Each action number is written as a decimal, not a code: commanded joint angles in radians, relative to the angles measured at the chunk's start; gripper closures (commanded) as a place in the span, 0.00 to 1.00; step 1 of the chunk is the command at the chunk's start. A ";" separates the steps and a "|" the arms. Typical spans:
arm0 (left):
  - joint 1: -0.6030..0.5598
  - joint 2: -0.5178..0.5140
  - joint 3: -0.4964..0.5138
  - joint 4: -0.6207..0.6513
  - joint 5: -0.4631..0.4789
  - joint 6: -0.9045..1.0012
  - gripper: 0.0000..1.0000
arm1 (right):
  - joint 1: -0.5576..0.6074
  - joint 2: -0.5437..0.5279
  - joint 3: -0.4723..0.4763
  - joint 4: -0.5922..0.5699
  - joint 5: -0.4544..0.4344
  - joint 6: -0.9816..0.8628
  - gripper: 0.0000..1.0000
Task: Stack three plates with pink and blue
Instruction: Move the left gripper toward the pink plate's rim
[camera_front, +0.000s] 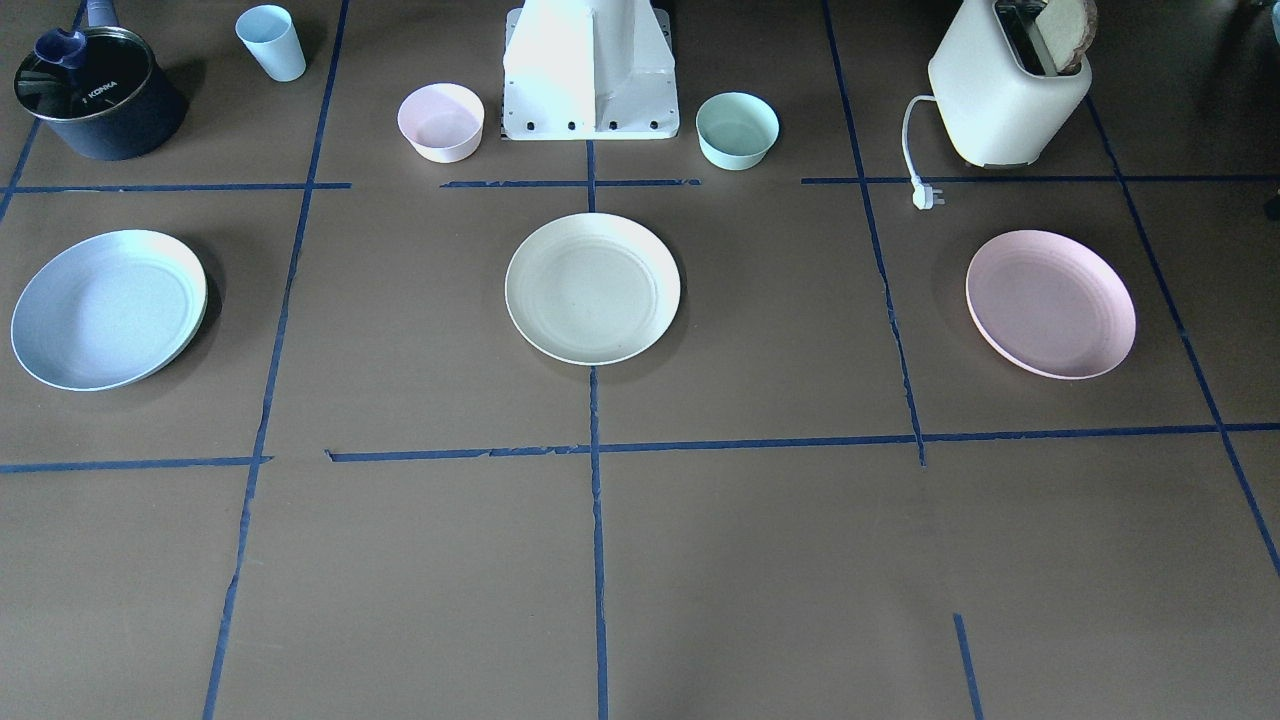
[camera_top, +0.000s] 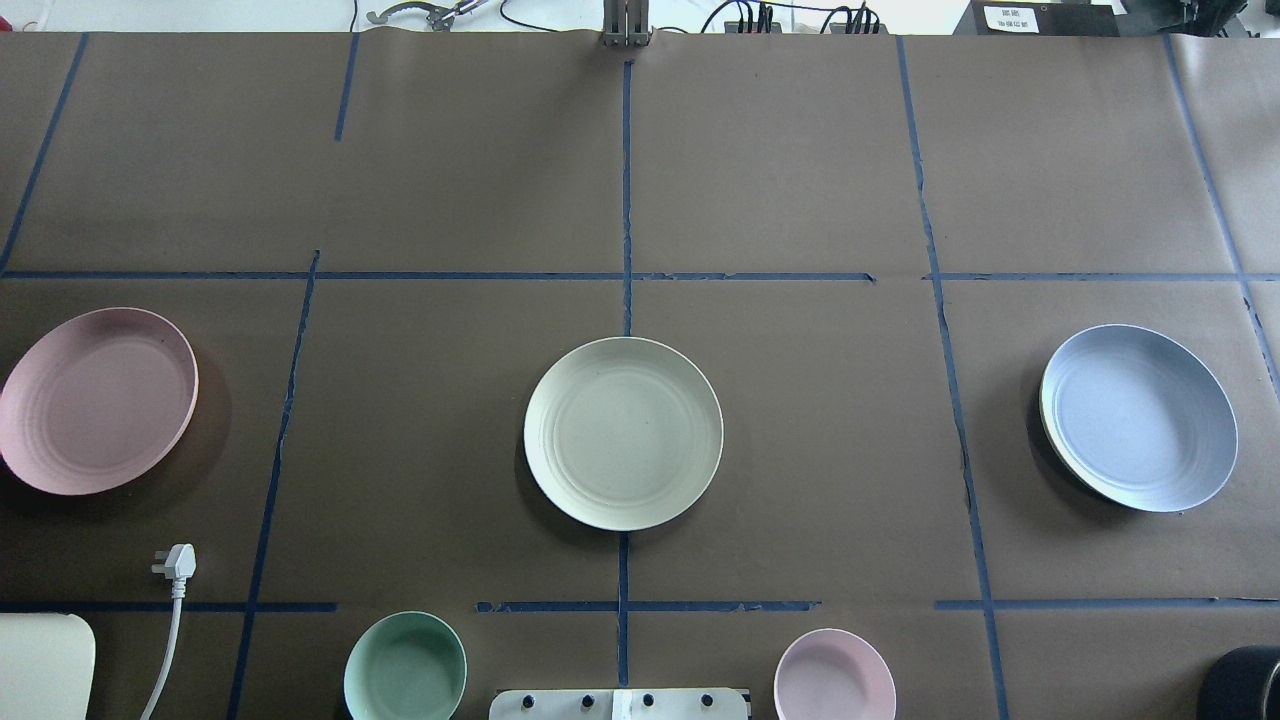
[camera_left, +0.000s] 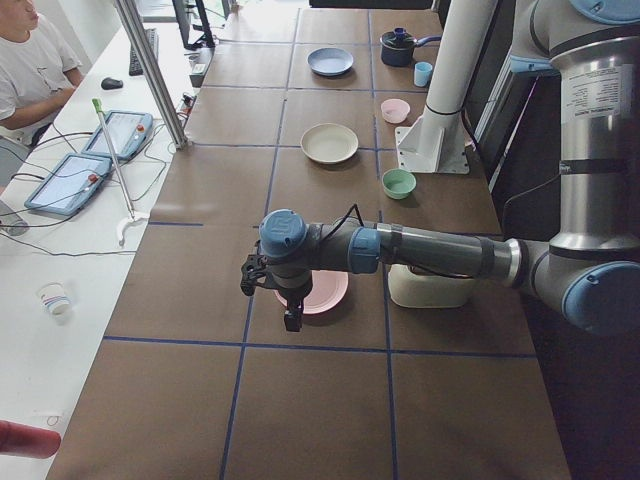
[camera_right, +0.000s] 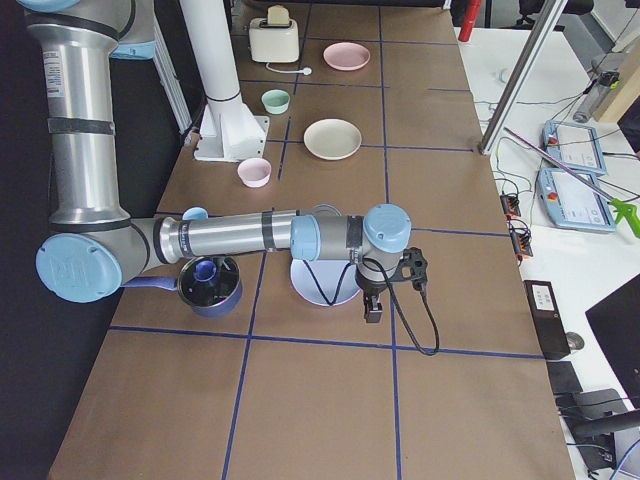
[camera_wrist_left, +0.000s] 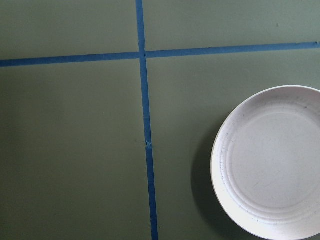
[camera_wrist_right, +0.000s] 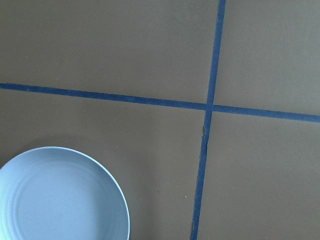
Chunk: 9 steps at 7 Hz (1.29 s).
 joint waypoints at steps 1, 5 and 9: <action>-0.001 0.007 -0.020 0.001 0.001 -0.002 0.00 | 0.001 -0.012 0.010 0.000 -0.004 -0.003 0.00; -0.002 0.016 -0.040 -0.003 -0.005 -0.005 0.00 | -0.002 -0.012 0.008 0.000 -0.010 -0.001 0.00; 0.008 0.027 -0.020 -0.025 -0.002 0.002 0.00 | -0.002 -0.012 0.011 0.004 -0.005 0.002 0.00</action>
